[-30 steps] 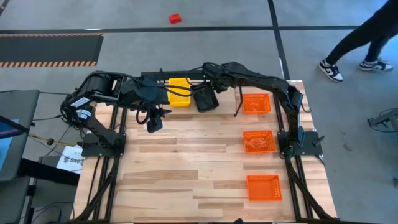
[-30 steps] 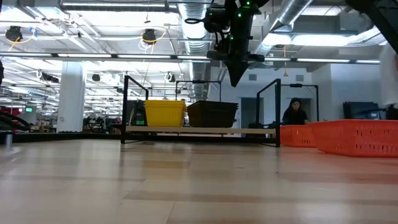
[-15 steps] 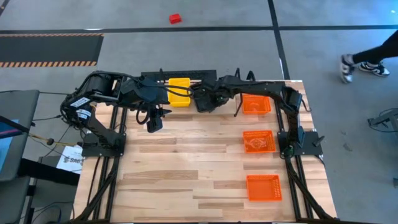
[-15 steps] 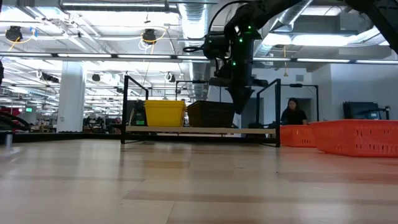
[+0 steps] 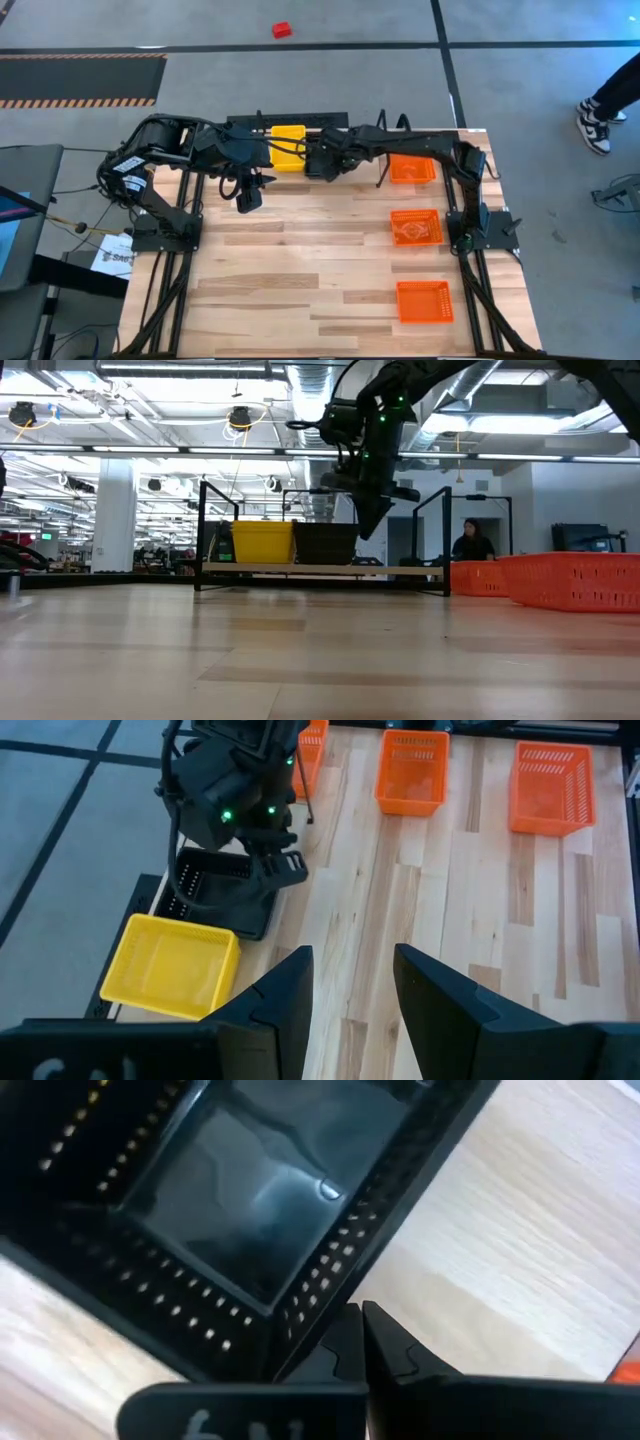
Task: Stack baskets on shelf by color
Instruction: Put the bottom orange bin on the shelf
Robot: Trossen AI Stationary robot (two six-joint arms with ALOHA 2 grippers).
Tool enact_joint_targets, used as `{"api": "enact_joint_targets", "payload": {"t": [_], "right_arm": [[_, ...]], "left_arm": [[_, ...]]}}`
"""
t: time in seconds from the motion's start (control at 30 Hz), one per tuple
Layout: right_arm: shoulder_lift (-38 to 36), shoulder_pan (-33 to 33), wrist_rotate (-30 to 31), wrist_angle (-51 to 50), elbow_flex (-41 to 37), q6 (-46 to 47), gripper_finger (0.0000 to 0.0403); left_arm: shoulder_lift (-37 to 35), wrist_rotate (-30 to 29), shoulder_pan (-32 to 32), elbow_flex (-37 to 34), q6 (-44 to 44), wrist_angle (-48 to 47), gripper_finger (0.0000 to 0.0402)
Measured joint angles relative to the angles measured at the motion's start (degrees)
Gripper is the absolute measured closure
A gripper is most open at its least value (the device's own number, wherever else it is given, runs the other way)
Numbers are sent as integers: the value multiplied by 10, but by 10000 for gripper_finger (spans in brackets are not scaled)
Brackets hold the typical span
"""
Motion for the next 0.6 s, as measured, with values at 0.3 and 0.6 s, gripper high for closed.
{"api": "enact_joint_targets", "payload": {"t": [0.3, 0.6], "right_arm": [[-11, -7, 25, -91, 0, -5, 401], [-91, 32, 70, -112, 0, -4, 402]], "left_arm": [[0, 0, 0, 0, 1, 0, 271], [0, 0, 0, 0, 8, 0, 271]]}}
